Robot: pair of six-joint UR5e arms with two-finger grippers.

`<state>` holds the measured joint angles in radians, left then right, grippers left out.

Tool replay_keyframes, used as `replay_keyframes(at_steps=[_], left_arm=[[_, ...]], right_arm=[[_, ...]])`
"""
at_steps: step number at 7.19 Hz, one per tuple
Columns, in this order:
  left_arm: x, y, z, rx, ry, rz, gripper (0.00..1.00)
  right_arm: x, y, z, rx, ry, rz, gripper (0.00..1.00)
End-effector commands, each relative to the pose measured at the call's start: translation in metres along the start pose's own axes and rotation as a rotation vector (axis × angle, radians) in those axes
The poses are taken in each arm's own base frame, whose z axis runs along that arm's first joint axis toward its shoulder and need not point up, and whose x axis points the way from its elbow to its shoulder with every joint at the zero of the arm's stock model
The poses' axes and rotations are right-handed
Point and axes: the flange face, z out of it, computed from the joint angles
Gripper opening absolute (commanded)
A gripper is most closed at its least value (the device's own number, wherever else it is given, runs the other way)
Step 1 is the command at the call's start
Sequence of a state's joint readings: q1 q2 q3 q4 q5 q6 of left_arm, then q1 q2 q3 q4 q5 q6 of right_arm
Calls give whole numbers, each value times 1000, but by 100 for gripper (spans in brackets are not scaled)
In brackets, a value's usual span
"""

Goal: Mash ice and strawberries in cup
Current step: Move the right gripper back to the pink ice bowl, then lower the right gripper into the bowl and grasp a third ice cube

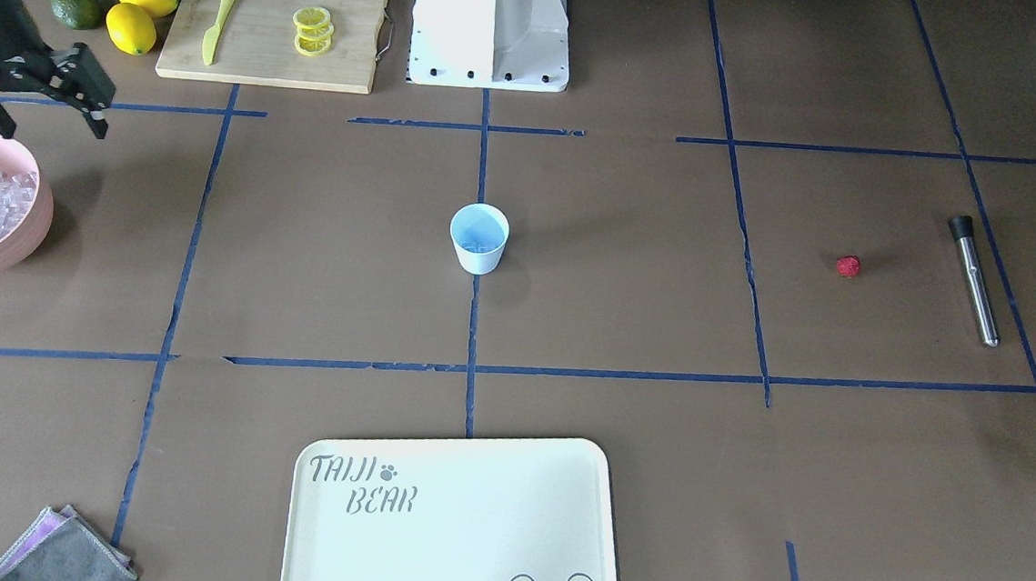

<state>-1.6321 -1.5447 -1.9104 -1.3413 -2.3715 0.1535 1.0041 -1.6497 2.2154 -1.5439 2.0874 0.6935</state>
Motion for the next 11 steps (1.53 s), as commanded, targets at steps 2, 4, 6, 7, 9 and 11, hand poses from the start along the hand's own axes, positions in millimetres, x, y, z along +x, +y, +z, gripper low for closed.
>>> replay_keyframes(at_steps=[2,4,6,7,9,11], left_arm=[[1,0,-1,1,0,-3,100],[1,0,-1,1,0,-3,100],[2,0,-2,4,-1,0,100],[2,0,-2,4,-1,-2,100],[5,0,-5,10,-1,2,100],[5,0,-5,10,-1,2,100]], right_arm=[[117,13,54,-12,3,-14,99],[132,5,82,-59,12,28,99],[145,-7,110,-97,24,60,99],[151,-5,117,-110,32,67,99],[152,-18,129,-117,36,70,98],[149,-22,131,-117,34,67,92]])
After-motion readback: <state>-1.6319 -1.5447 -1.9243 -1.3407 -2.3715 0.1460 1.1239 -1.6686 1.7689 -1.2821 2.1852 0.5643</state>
